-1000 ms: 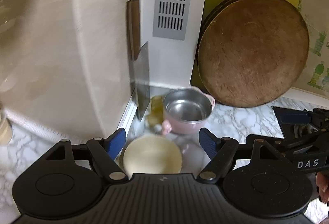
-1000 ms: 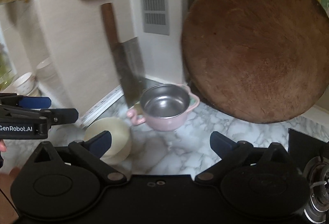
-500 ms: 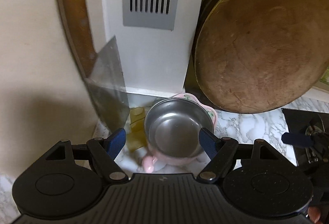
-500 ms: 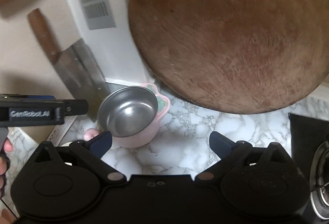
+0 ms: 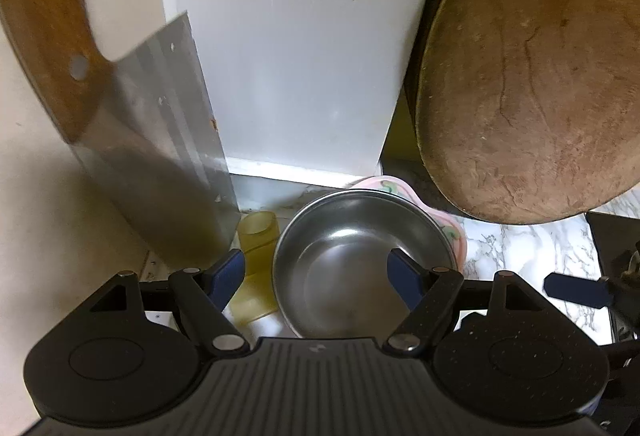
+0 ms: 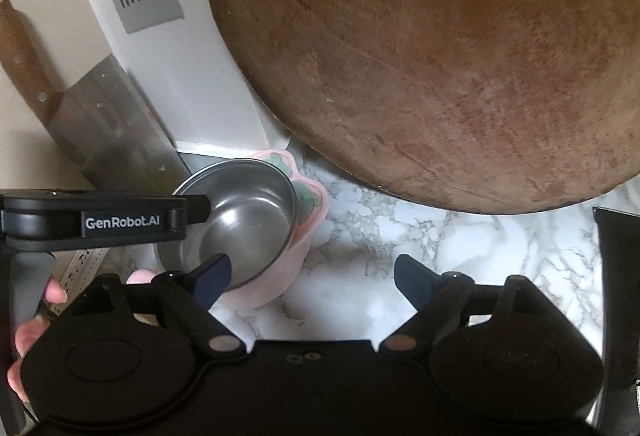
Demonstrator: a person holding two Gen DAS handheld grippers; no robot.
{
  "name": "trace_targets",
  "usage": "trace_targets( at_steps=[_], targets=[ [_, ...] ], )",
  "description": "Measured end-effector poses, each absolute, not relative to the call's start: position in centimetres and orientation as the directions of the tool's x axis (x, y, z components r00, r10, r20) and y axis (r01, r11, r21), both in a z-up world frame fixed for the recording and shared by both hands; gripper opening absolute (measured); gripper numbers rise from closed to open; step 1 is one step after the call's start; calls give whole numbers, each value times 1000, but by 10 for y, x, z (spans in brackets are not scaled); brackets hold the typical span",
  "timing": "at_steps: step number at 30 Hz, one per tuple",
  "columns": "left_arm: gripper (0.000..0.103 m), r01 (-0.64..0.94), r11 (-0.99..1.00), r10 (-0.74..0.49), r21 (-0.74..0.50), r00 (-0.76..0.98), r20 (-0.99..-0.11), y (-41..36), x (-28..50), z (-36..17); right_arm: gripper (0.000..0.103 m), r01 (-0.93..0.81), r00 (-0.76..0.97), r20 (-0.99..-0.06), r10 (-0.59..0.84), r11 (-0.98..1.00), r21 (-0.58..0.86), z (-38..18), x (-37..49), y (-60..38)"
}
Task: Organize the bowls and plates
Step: 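Move both open tools to the pink pot beside the cutting board, then close both tools on the rim of the pink pot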
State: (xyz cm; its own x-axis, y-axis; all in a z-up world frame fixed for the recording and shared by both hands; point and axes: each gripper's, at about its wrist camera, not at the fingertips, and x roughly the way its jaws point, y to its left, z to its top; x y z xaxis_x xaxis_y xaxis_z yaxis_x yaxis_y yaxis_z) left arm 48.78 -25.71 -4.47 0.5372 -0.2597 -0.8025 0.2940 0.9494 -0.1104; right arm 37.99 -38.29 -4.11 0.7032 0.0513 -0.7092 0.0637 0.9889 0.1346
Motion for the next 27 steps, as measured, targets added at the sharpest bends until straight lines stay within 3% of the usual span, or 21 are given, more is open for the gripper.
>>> trace_targets(
  at_steps=[4,7,10,15,27],
  targets=[
    [77,270,957,-240,-108,524,-817,-258,497,-57,80,67,682,-728,64,987,149,-52,390,-378],
    [64,267,957,-240,-112,516,-822,-258,501,-61,73,72,671,-738,71,985,160,-59,395,-374],
    [62,256,961,-230,-107,520,-822,-258,503,-63,61,85,660,-746,87,978,189,-63,402,-373],
    [44,240,964,-224,-113,510,-831,-256,510,-65,46,109,643,-757,121,963,246,-67,411,-374],
    [17,213,971,-203,-106,510,-836,-254,518,-69,28,118,631,-762,146,953,280,-71,417,-376]
  ],
)
